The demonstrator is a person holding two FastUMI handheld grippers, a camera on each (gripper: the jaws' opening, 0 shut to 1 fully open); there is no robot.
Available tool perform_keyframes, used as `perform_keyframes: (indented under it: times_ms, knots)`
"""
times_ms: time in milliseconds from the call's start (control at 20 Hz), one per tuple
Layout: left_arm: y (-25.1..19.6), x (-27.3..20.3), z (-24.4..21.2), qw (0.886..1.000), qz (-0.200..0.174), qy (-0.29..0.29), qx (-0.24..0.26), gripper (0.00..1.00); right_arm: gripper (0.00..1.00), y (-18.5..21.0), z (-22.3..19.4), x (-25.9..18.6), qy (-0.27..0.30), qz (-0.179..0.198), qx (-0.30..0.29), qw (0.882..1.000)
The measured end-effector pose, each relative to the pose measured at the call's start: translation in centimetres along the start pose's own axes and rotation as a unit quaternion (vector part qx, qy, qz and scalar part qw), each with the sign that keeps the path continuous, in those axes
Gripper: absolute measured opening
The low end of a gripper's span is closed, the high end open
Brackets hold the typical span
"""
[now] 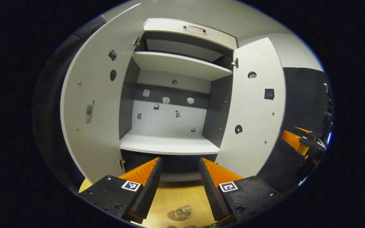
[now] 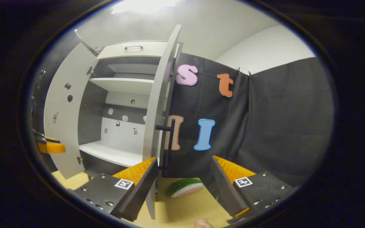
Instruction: Grasp the bottle in the cabinet with the left hand and place it on the coaster, then close the right door with the right hand and the left door with the left hand.
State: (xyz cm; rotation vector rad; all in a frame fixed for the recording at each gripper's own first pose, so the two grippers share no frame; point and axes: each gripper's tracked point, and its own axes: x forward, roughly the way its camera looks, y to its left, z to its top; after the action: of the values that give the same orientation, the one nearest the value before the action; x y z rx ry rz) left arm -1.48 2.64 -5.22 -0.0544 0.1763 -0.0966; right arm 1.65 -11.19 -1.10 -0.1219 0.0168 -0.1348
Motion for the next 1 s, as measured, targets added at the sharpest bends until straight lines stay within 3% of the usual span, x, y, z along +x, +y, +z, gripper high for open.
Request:
perform_keyframes:
  times_ms: [150, 300, 450, 500, 550, 750, 800, 1000]
  knots:
    - [0.8, -1.3, 2.0, 0.999, 0.029, -0.019, -0.002, 0.75, 1.0, -0.6, 2.6, 1.3, -0.032, -0.008, 0.008, 0.999]
    - [1.8, -2.8, 3.1, 0.997, 0.053, -0.043, 0.02, 0.75, 1.0, 0.2, 4.4, 2.7, -0.053, 0.013, 0.031, 0.998]
    - [2.4, -3.9, 2.7, 0.996, 0.069, -0.045, 0.026, 0.75, 0.97, 0.6, 5.4, 3.6, -0.066, 0.029, 0.017, 0.997]
    - [2.5, -4.2, 2.4, 0.996, 0.074, -0.041, 0.02, 0.75, 0.92, 1.0, 5.5, 3.6, -0.064, 0.043, 0.021, 0.997]
    - [2.4, -4.4, 2.1, 0.996, 0.076, -0.039, 0.011, 0.75, 0.97, 1.6, 5.3, 3.7, -0.057, 0.059, 0.034, 0.996]
    - [2.2, -5.2, 2.2, 0.996, 0.079, -0.045, 0.005, 0.75, 0.97, 4.6, 4.8, 4.2, -0.033, 0.124, 0.09, 0.988]
    - [2.4, -5.1, 2.1, 0.995, 0.084, -0.046, 0.008, 0.75, 0.92, 5.5, 4.8, 4.3, -0.03, 0.136, 0.101, 0.985]
    - [3.2, -6.2, 1.8, 0.994, 0.101, -0.046, -0.001, 0.75, 1.0, 9.0, 4.9, 4.5, -0.028, 0.17, 0.125, 0.977]
